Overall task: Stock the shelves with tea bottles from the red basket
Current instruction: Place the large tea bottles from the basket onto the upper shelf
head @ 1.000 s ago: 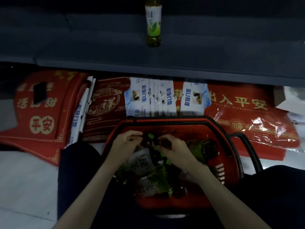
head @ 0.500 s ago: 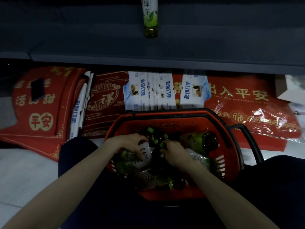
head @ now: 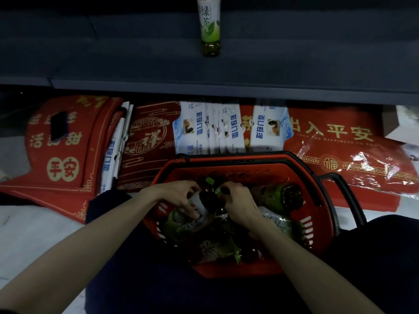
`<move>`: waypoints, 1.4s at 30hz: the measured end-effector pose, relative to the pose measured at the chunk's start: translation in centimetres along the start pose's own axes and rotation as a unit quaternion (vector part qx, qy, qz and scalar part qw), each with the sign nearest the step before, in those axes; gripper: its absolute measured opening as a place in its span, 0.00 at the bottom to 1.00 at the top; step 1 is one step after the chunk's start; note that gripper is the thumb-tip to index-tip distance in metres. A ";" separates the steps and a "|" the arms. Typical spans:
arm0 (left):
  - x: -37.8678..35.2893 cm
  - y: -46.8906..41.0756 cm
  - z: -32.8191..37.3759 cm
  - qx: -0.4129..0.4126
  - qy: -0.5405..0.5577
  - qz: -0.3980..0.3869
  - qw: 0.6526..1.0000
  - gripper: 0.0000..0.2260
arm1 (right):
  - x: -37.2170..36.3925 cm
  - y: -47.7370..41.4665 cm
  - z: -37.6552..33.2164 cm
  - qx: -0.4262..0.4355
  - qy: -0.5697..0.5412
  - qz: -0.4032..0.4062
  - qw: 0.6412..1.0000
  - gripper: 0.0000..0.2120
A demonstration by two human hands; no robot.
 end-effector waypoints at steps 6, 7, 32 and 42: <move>1.6 2.1 1.2 -0.056 0.056 0.065 0.995 0.34 | 1.8 1.2 -1.1 0.072 -0.223 0.020 0.972 0.22; 2.0 2.7 1.7 -0.068 0.074 0.083 0.991 0.29 | 1.7 1.3 -1.1 0.076 -0.261 0.006 0.962 0.30; 0.6 4.7 8.4 -0.206 0.384 0.187 0.880 0.15 | 6.3 4.5 -2.6 0.089 -0.437 0.004 0.895 0.27; 12.1 15.7 20.8 -0.333 0.243 0.267 0.871 0.15 | 23.3 9.9 -13.2 0.224 -0.364 0.096 0.899 0.20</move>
Point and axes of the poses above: each hand's wrist, its own y-axis away from the middle knuckle, its own x-axis out of the back of the hand, z = x × y, the point moved 8 cm from there along -y, towards the middle knuckle, and after that the axes turned 13 degrees about -z, right-handed, at the moved point
